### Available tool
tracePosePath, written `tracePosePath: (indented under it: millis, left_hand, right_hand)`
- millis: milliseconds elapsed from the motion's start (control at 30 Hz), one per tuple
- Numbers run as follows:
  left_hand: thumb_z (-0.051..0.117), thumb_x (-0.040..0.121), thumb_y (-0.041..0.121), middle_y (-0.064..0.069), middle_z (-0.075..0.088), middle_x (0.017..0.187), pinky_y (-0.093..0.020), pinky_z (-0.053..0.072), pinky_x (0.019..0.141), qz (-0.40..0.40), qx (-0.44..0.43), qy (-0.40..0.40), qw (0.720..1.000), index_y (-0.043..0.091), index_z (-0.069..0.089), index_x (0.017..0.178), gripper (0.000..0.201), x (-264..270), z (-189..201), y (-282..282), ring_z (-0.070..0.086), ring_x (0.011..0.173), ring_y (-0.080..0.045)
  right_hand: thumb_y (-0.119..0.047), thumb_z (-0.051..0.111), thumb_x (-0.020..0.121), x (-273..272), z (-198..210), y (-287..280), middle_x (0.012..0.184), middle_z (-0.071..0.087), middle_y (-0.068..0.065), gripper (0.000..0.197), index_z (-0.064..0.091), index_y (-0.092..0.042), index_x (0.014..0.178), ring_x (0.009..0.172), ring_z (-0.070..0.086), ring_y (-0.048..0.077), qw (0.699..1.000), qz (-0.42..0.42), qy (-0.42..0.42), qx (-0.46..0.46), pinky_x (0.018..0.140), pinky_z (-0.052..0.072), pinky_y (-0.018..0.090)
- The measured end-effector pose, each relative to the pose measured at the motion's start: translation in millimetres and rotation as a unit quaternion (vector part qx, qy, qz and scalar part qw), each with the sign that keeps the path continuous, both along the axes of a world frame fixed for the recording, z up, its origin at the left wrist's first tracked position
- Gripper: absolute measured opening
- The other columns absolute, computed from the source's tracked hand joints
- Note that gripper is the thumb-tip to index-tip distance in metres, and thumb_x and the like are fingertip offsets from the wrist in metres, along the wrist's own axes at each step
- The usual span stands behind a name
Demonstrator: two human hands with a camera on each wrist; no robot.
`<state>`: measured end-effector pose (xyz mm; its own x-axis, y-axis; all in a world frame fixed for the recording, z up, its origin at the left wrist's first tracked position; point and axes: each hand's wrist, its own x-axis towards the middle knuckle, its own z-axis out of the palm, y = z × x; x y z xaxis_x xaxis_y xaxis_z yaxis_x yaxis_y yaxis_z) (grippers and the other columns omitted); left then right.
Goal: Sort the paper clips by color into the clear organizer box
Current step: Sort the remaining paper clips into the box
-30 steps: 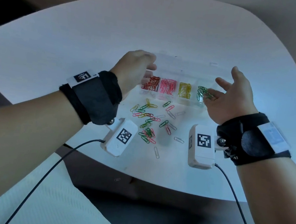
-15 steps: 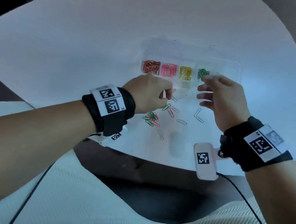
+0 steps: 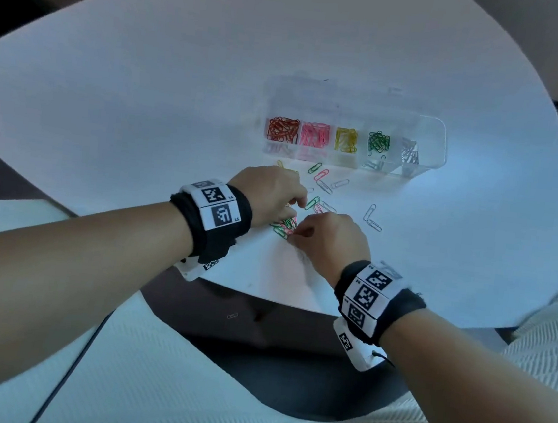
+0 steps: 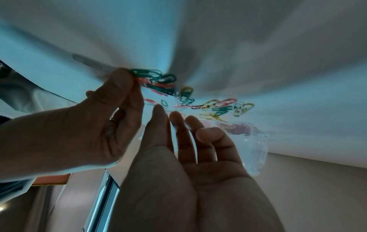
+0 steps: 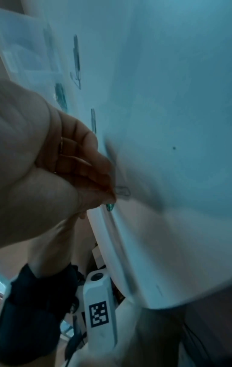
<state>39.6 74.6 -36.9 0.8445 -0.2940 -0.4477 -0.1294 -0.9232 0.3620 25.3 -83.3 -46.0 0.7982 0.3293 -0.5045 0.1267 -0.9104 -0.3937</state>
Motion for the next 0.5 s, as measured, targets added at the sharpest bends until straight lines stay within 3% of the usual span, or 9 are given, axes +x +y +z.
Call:
tracePosePath:
  millis: [133, 267, 500]
  left_hand:
    - [0.052, 0.095, 0.033, 0.005, 0.057, 0.115, -0.034, 0.046, 0.078, -0.054, 0.018, -0.002, 0.998, 0.030, 0.063, 0.118, 0.026, -3, -6, -6, 0.048, 0.114, -0.017]
    - [0.049, 0.097, 0.034, 0.004, 0.057, 0.113, -0.036, 0.049, 0.077, -0.089, 0.031, -0.001, 0.996, 0.027, 0.065, 0.116, 0.026, -4, -10, -12, 0.049, 0.112, -0.018]
    - [0.051, 0.095, 0.019, -0.001, 0.063, 0.098, -0.040, 0.050, 0.079, -0.074, 0.004, -0.014, 0.997, 0.019, 0.070, 0.101, 0.020, -2, -18, -14, 0.052, 0.101, -0.023]
  right_hand:
    - [-0.034, 0.062, 0.084, 2, 2, 3, 0.087, 0.067, 0.002, 0.013, 0.073, -0.027, 0.088, 0.078, 0.063, 0.025, 0.998, 0.028, -0.014, -0.052, 0.066, 0.050, 0.028]
    - [-0.039, 0.063, 0.083, 6, 0, -5, 0.083, 0.064, 0.002, 0.019, 0.067, -0.020, 0.084, 0.073, 0.061, 0.024, 0.996, 0.019, -0.026, -0.080, 0.062, 0.047, 0.026]
    - [-0.039, 0.061, 0.081, 12, -3, -18, 0.081, 0.063, 0.001, 0.023, 0.062, -0.016, 0.083, 0.073, 0.061, 0.023, 0.995, -0.002, -0.013, -0.098, 0.063, 0.049, 0.027]
